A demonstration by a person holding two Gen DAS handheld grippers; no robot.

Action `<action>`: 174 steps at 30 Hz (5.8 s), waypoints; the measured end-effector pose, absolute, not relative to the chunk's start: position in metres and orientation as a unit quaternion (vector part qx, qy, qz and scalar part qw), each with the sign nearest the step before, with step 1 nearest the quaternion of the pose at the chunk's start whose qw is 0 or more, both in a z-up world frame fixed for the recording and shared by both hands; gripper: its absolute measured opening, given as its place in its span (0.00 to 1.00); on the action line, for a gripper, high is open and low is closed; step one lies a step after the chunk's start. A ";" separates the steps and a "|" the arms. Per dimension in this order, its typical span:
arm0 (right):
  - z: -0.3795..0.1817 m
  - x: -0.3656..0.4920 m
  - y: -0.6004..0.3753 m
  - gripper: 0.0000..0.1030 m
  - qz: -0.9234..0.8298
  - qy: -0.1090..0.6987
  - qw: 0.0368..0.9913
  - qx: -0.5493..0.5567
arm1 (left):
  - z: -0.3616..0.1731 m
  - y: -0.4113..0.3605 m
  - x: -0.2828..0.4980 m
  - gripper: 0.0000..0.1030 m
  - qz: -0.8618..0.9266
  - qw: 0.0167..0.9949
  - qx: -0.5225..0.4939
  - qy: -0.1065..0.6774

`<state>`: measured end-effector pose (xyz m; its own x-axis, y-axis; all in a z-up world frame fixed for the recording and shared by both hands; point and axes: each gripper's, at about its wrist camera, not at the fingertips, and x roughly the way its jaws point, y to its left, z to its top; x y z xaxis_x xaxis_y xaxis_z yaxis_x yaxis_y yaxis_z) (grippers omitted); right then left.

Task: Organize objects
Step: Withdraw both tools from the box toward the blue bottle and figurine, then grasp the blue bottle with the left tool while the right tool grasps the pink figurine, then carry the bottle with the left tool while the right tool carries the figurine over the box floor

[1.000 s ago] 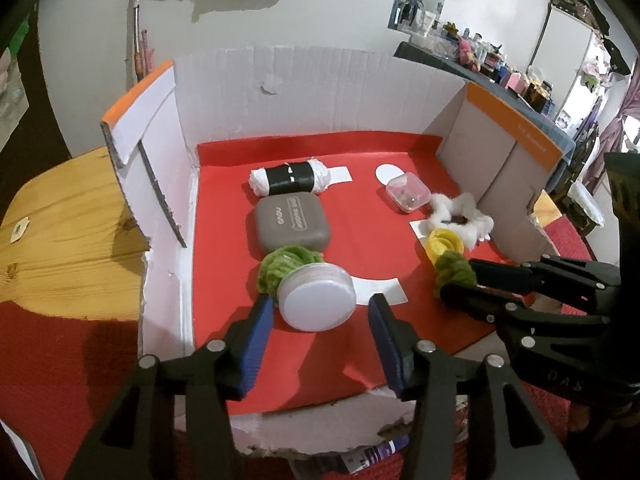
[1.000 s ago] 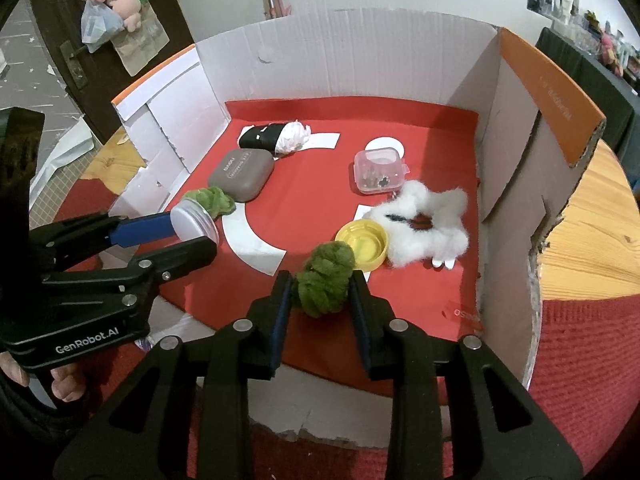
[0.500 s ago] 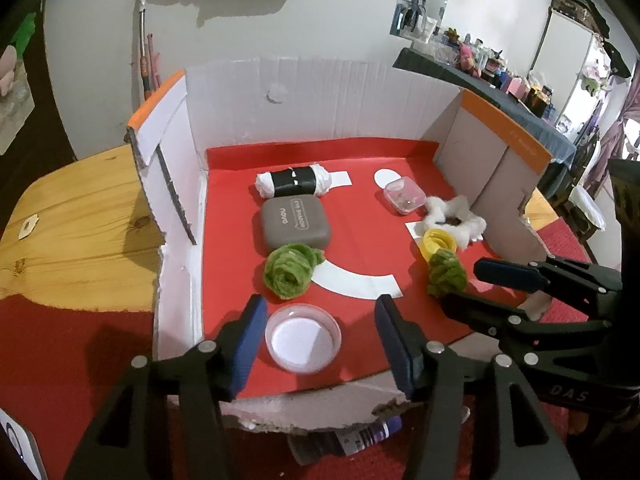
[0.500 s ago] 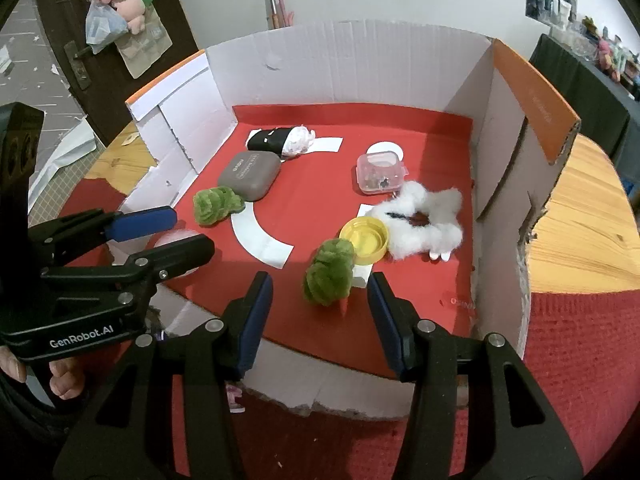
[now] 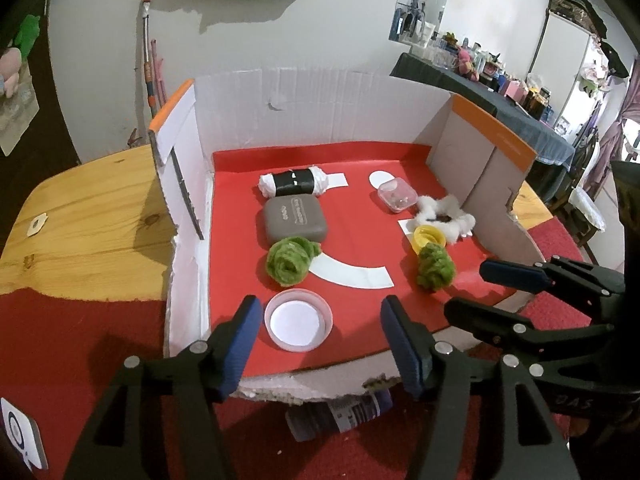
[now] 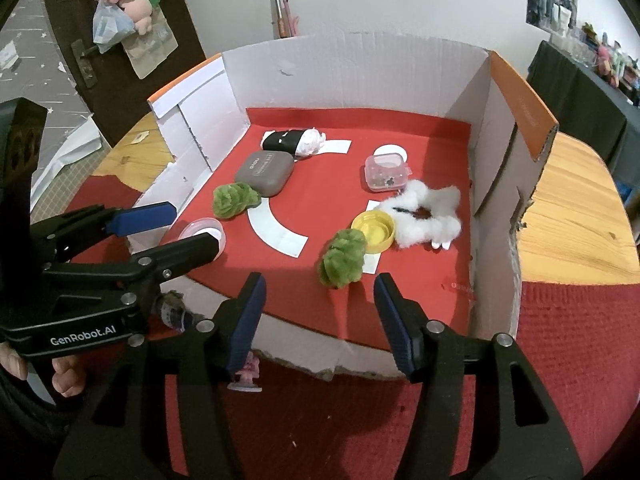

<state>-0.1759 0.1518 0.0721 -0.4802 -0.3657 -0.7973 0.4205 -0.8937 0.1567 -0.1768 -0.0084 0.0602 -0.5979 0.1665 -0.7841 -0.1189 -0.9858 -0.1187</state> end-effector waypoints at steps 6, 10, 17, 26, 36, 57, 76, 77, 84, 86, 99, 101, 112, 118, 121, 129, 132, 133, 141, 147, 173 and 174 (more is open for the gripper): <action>0.077 -0.167 0.152 0.58 -0.863 0.031 0.229 0.450 | 0.062 -0.009 -0.167 0.67 0.895 0.078 -0.439 -0.028; 0.079 -0.161 0.153 0.61 -0.864 0.031 0.228 0.447 | 0.063 -0.009 -0.162 0.70 0.896 0.076 -0.436 -0.029; 0.086 -0.151 0.154 0.66 -0.869 0.032 0.227 0.439 | 0.068 -0.011 -0.152 0.76 0.900 0.074 -0.429 -0.031; 0.094 -0.137 0.155 0.73 -0.875 0.037 0.224 0.429 | 0.073 -0.015 -0.140 0.86 0.904 0.066 -0.422 -0.034; 0.100 -0.122 0.157 0.78 -0.878 0.037 0.223 0.422 | 0.076 -0.016 -0.128 0.93 0.907 0.053 -0.416 -0.034; 0.085 -0.093 0.153 0.82 -0.871 0.041 0.231 0.432 | 0.058 -0.023 -0.104 0.99 0.901 0.032 -0.431 -0.047; 0.056 -0.091 0.149 0.63 -0.862 0.055 0.229 0.449 | 0.035 -0.019 -0.108 0.99 0.888 0.029 -0.454 -0.066; 0.055 -0.092 0.149 0.62 -0.862 0.055 0.228 0.449 | 0.035 -0.018 -0.110 0.99 0.888 0.030 -0.454 -0.066; 0.048 -0.099 0.145 0.51 -0.860 0.055 0.231 0.451 | 0.030 -0.013 -0.123 0.95 0.884 0.027 -0.460 -0.073; 0.046 -0.101 0.143 0.49 -0.860 0.057 0.232 0.452 | 0.028 -0.012 -0.126 0.94 0.882 0.027 -0.464 -0.077; 0.040 -0.111 0.131 0.40 -0.860 0.069 0.238 0.446 | 0.021 -0.010 -0.133 0.88 0.881 0.017 -0.465 -0.081; 0.039 -0.112 0.128 0.37 -0.861 0.074 0.239 0.444 | 0.021 -0.010 -0.132 0.86 0.882 0.015 -0.464 -0.079; 0.039 -0.109 0.127 0.20 -0.862 0.088 0.235 0.441 | 0.022 -0.007 -0.121 0.62 0.888 0.019 -0.456 -0.064; 0.044 -0.102 0.131 0.19 -0.864 0.080 0.236 0.437 | 0.024 -0.009 -0.116 0.62 0.888 0.027 -0.454 -0.071; 0.048 -0.099 0.132 0.19 -0.866 0.077 0.239 0.434 | 0.025 -0.009 -0.113 0.62 0.888 0.030 -0.454 -0.071; 0.058 -0.089 0.132 0.19 -0.870 0.076 0.243 0.423 | 0.029 -0.010 -0.106 0.61 0.889 0.030 -0.450 -0.076; 0.064 -0.086 0.132 0.19 -0.872 0.075 0.243 0.418 | 0.034 -0.011 -0.102 0.61 0.892 0.030 -0.445 -0.076; 0.065 -0.085 0.132 0.19 -0.873 0.075 0.243 0.416 | 0.035 -0.011 -0.101 0.61 0.892 0.030 -0.444 -0.076; 0.074 -0.078 0.131 0.19 -0.876 0.074 0.247 0.408 | 0.043 -0.012 -0.094 0.61 0.896 0.034 -0.435 -0.075; 0.077 -0.073 0.130 0.19 -0.877 0.077 0.247 0.404 | 0.046 -0.012 -0.090 0.61 0.898 0.035 -0.432 -0.075; 0.123 -0.080 0.133 0.19 -0.889 0.082 0.259 0.368 | 0.080 -0.008 -0.106 0.61 0.911 0.049 -0.405 -0.062; 0.124 -0.082 0.133 0.19 -0.890 0.082 0.258 0.368 | 0.081 -0.007 -0.109 0.61 0.911 0.051 -0.406 -0.061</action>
